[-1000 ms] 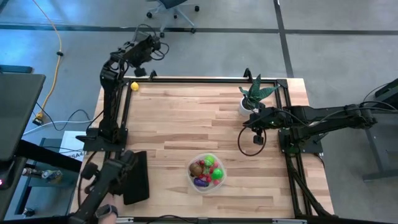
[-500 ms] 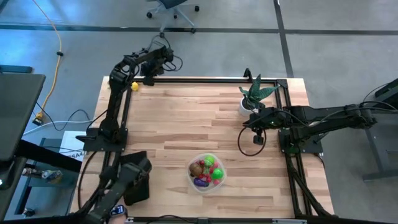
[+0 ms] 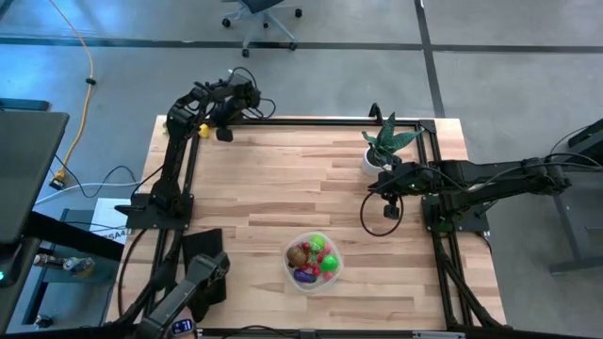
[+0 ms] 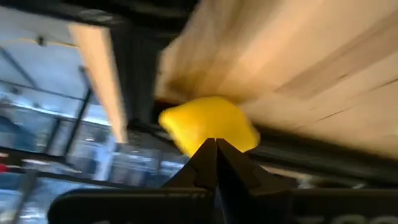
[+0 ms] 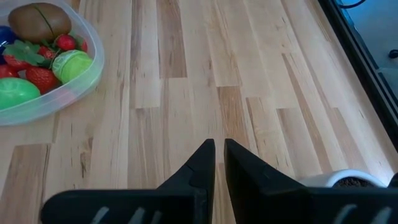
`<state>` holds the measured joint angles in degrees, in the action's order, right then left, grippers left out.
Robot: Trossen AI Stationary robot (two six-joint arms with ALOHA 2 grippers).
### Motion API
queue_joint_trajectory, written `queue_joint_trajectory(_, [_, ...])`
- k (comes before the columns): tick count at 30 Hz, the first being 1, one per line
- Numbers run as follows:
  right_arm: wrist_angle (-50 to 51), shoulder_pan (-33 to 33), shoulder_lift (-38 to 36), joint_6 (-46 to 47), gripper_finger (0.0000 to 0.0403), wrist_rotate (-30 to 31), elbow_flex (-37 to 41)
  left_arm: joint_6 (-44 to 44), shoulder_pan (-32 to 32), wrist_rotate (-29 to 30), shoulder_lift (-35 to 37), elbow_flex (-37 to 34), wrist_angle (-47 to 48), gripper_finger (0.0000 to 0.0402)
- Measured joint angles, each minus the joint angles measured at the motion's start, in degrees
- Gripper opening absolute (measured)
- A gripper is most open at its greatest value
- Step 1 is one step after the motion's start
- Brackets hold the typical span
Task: Pick and placing Produce into tupperware
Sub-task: Put the yellow lemon into the transparent container
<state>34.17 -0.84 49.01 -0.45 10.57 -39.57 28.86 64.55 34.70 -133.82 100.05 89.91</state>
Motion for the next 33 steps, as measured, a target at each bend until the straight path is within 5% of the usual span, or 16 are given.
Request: queue_joint_trajectory(33, [0.33, 0.02, 0.01, -0.01, 0.0026, 0.02, 0.00, -8.50, 0.62, 9.77, 0.04, -3.50, 0.13, 0.0000])
